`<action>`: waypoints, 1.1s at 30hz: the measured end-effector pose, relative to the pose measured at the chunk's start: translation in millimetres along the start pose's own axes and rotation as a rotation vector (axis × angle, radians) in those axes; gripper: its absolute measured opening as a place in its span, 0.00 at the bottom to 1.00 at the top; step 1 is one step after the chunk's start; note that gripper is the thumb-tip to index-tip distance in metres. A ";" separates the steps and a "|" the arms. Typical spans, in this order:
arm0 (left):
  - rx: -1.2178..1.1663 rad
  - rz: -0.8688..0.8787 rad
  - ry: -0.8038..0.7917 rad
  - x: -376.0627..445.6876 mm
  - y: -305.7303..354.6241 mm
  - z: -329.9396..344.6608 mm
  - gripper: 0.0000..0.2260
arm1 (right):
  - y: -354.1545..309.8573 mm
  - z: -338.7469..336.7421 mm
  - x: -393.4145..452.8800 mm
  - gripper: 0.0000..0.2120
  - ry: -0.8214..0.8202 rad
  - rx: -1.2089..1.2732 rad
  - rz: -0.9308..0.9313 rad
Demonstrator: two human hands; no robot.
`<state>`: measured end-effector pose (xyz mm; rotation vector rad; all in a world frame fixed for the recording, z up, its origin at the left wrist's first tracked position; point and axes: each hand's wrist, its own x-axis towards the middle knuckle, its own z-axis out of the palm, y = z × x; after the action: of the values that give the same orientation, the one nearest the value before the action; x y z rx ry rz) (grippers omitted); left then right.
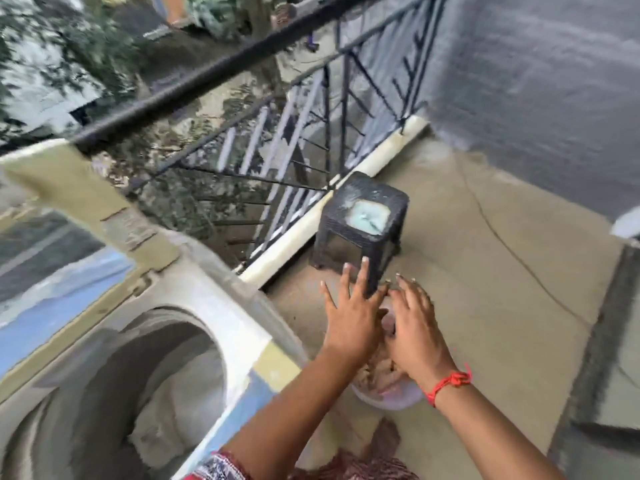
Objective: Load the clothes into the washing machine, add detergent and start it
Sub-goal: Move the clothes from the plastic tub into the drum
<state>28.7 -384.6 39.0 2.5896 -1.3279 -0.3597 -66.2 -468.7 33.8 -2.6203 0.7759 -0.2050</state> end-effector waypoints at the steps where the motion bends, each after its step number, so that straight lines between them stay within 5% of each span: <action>1: 0.010 0.012 -0.038 7.6 8.6 11.1 0.25 | 16.1 2.9 -0.7 0.29 -0.019 -0.022 0.021; 7: 0.094 0.033 -0.278 46.6 53.4 84.4 0.31 | 110.1 23.2 -1.9 0.35 -0.258 -0.149 0.107; 15: 0.140 0.081 -0.365 79.9 54.4 168.6 0.42 | 186.9 85.8 6.0 0.36 -0.447 -0.210 0.151; 20: 0.169 0.062 -0.533 101.6 28.4 229.0 0.53 | 222.4 149.4 12.1 0.52 -0.601 -0.161 0.222; 24: 0.207 0.024 -0.535 113.6 1.1 295.7 0.53 | 252.0 212.0 14.0 0.58 -0.669 -0.135 0.208; 27: 0.228 -0.025 -0.691 128.1 -19.2 345.9 0.48 | 272.3 263.6 21.1 0.59 -0.696 -0.189 0.198; 33: 0.143 -0.092 -0.800 151.9 -67.9 460.8 0.48 | 326.8 389.1 33.8 0.36 -0.599 0.067 0.417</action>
<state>24.3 -503.7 -436.2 2.7277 -1.4684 -1.4814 -101.9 -608.3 -454.6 -2.1978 1.0269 0.6265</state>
